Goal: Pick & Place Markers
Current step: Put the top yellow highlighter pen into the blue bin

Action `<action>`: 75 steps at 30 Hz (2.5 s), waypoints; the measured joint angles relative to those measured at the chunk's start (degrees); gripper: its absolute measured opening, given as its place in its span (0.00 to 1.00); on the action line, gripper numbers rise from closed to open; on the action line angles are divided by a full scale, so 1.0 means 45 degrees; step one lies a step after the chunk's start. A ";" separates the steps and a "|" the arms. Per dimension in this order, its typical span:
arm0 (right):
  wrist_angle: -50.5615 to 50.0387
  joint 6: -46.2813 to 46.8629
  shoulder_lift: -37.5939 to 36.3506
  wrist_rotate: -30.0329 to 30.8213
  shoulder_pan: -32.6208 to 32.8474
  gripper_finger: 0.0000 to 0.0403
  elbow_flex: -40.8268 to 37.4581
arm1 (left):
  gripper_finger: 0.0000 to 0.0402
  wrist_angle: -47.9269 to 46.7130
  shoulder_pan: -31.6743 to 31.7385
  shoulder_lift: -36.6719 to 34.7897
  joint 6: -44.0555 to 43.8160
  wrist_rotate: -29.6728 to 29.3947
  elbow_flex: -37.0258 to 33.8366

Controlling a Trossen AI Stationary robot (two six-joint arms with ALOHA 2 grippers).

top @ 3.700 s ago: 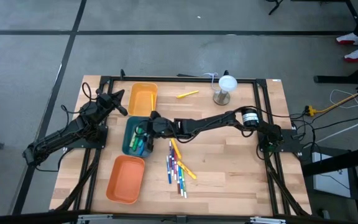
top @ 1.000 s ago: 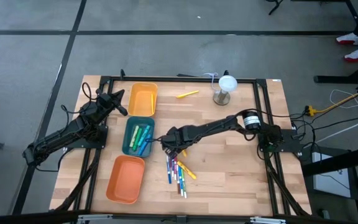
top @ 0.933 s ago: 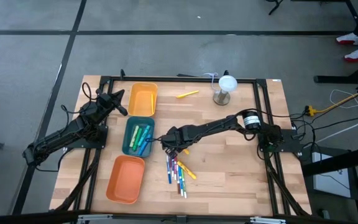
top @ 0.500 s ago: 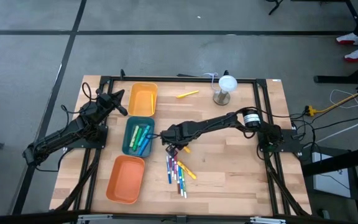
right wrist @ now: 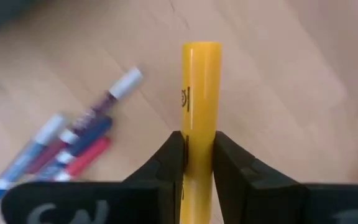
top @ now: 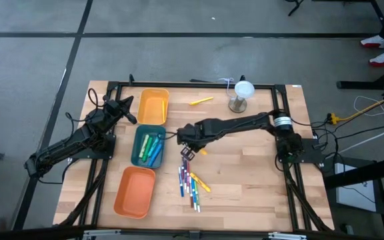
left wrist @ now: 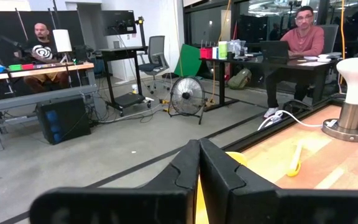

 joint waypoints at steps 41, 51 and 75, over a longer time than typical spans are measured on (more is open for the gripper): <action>1.1776 -0.8739 -0.0037 0.0560 0.0102 0.16 0.0029 | 0.02 0.0001 0.0001 0.0000 -0.0003 0.0000 0.0000; 1.1464 -1.0164 -0.0035 0.0419 0.0102 0.16 0.0029 | 0.02 0.0000 -0.0002 0.0002 -0.0001 -0.0001 0.0001; 1.0377 -1.4659 -0.0035 -0.0883 -0.0170 0.16 0.0029 | 0.03 -0.0002 -0.0002 0.0003 0.0000 0.0000 0.0000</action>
